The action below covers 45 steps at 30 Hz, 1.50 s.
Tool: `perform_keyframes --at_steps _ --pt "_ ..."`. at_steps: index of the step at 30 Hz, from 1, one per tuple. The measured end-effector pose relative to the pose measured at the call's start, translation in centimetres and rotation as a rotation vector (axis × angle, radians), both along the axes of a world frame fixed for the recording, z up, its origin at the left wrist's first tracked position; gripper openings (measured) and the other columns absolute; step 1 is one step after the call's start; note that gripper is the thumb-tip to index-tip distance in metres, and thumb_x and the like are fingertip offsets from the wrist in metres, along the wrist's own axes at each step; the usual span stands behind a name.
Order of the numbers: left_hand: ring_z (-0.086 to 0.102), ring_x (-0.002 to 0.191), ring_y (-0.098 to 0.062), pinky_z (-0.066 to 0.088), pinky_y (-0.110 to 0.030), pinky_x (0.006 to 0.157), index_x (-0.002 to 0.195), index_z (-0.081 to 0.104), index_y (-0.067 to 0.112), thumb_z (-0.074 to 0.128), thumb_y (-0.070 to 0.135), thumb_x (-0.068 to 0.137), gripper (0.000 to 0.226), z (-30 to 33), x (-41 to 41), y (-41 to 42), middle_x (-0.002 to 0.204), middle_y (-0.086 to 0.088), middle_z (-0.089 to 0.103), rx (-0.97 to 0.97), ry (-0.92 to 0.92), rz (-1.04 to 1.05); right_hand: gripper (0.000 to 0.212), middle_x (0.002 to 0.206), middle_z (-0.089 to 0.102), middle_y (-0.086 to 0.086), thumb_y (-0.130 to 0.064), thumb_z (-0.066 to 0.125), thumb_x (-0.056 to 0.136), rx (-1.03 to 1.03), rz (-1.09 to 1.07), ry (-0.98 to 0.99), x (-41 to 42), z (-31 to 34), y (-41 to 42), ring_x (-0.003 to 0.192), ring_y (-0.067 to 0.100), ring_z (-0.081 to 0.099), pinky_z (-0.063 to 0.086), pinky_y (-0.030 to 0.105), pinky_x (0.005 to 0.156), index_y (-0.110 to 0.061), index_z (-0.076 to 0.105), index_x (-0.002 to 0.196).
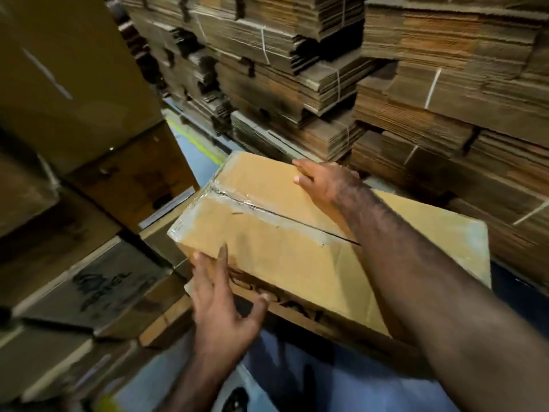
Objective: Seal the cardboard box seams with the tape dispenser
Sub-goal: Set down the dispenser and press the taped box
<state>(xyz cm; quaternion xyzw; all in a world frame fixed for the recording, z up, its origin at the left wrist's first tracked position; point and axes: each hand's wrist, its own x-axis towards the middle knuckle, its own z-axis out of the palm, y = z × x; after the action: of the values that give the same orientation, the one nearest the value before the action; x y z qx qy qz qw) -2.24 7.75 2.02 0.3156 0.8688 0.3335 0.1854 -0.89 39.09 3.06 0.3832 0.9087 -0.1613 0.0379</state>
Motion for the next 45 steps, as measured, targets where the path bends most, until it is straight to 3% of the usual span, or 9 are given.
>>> perform_keyframes --at_steps 3,8,12,14,20,25,32,37,45 --pt "0.029 0.146 -0.02 0.026 -0.047 0.12 0.154 0.006 0.048 0.078 0.034 0.083 0.102 0.7 2.0 1.9 0.157 0.02 0.016 0.244 -0.611 0.19 0.037 0.134 0.054 0.008 -0.057 0.032 0.099 0.005 -0.05 0.004 -0.3 0.4 -0.1 0.115 0.03 0.051 0.04 0.057 0.096 -0.052 0.034 0.136" --pt "0.051 0.127 -0.018 0.041 -0.048 0.111 0.154 0.024 0.025 0.077 0.033 0.083 0.089 2.6 -1.8 6.5 0.15 0.008 0.042 0.355 -0.713 0.229 0.023 0.127 0.048 0.004 -0.043 0.038 0.103 0.104 -0.181 -0.046 2.3 2.1 -0.1 0.101 0.028 0.052 0.048 0.045 0.08 -0.045 0.039 0.126" --pt "0.057 0.092 -0.003 0.05 -0.024 0.078 0.127 0.043 0.027 0.07 0.024 0.091 0.045 4.9 -5.2 12.0 0.11 0.016 0.058 0.312 -0.601 0.082 0.027 0.117 0.056 0.007 -0.054 0.039 0.098 0.05 -0.481 0.07 6.6 4.4 1.1 0.101 0.031 0.056 0.042 0.04 0.072 -0.053 0.039 0.125" --pt "0.055 0.084 -0.001 0.046 -0.022 0.067 0.135 0.046 0.029 0.07 0.023 0.091 0.051 5.9 -5.7 15.4 0.103 0.016 0.058 0.31 -0.564 -0.038 0.029 0.115 0.051 0.007 -0.048 0.042 0.099 0.032 -0.615 0.132 10.1 5.2 0.6 0.103 0.033 0.054 0.043 0.041 0.072 -0.056 0.038 0.127" --pt "0.051 0.127 -0.024 0.044 -0.04 0.106 0.144 0.05 0.025 0.082 0.051 0.066 0.089 4.7 -3.1 21.7 0.144 0.001 0.05 0.028 -0.411 -0.473 0.036 0.116 0.055 0.01 -0.027 0.054 0.093 -0.04 -0.947 0.286 20.6 2.4 -5.1 0.098 0.033 0.057 0.053 0.039 0.074 -0.04 0.047 0.126" --pt "0.047 0.134 -0.031 0.043 -0.047 0.109 0.134 0.06 0.024 0.079 0.051 0.075 0.068 1.9 -1.2 19.0 0.155 -0.009 0.037 -0.078 -0.132 -0.723 0.045 0.132 0.057 0.01 -0.035 0.06 0.09 -0.035 -0.985 0.286 24.2 0.6 -13.6 0.117 0.03 0.054 0.045 0.028 0.084 -0.025 0.055 0.134" --pt "0.025 0.149 -0.025 0.025 -0.038 0.117 0.144 0.05 0.016 0.069 0.041 0.09 0.063 0.2 -3.0 4.0 0.166 -0.005 0.016 0.008 0.05 -0.93 0.063 0.164 0.011 0.009 -0.052 0.039 0.096 0.039 -0.842 0.231 21.1 -2.9 -29.3 0.149 0.028 0.013 0.01 0.032 0.118 -0.028 0.03 0.154" --pt "-0.001 0.154 -0.018 0.011 -0.031 0.116 0.157 0.025 0.019 0.051 0.058 0.084 0.087 -1.8 -2.8 -2.6 0.168 0.004 -0.007 0.058 0.089 -1.015 0.058 0.165 0.003 -0.008 -0.057 0.021 0.099 0.1 -0.92 0.323 20.8 -4.7 -36.0 0.145 0.026 0.026 0.037 0.048 0.108 -0.042 0.016 0.155" --pt "-0.015 0.153 -0.021 0.011 -0.043 0.121 0.16 0.009 0.019 0.048 0.058 0.095 0.085 -2.1 -0.3 1.9 0.165 0.002 -0.02 0.002 0.179 -1.124 0.054 0.165 -0.003 -0.01 -0.05 0.021 0.102 0.108 -0.974 0.262 22.7 -4.2 -33.0 0.141 0.03 0.033 0.036 0.049 0.105 -0.042 0.011 0.155"
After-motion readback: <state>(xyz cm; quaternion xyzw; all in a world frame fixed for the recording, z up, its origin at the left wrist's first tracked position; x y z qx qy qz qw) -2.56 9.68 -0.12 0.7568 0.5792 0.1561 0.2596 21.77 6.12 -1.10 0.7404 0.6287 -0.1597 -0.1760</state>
